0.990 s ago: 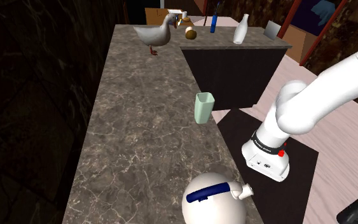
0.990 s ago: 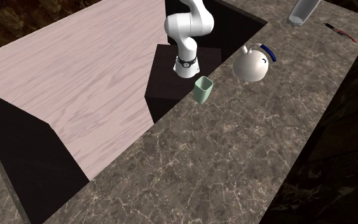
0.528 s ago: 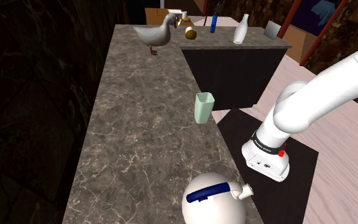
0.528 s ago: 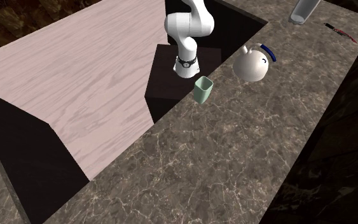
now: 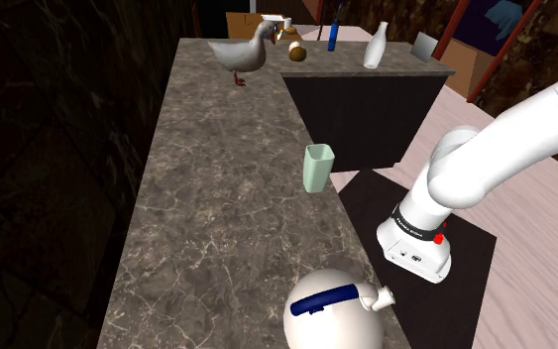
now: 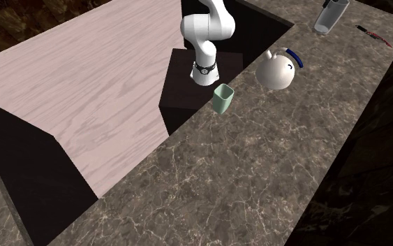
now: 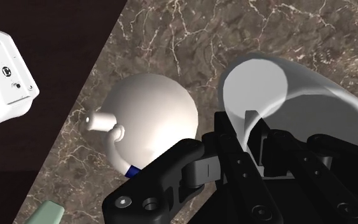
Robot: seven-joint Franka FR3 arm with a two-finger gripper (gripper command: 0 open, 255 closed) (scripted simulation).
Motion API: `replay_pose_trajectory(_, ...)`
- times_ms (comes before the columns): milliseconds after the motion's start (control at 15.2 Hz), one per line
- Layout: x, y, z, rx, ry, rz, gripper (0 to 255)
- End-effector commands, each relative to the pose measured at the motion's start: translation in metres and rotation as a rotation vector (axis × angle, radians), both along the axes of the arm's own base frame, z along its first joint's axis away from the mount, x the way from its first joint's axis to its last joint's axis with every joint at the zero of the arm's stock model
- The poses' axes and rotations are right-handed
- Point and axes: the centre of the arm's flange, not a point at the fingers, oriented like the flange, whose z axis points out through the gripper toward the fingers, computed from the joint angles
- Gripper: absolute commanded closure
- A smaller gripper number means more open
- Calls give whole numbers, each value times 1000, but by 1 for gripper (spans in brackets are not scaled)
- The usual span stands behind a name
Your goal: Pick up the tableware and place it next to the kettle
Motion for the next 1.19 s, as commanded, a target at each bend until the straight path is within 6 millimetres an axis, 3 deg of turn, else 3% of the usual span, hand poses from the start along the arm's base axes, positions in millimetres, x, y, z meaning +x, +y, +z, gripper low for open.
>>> replay_pose_trajectory(0, 0, 1, -11, 1, 0, 0, 255)
replay_pose_trajectory(1122, 0, 1, -101, 1, 0, 0, 255)
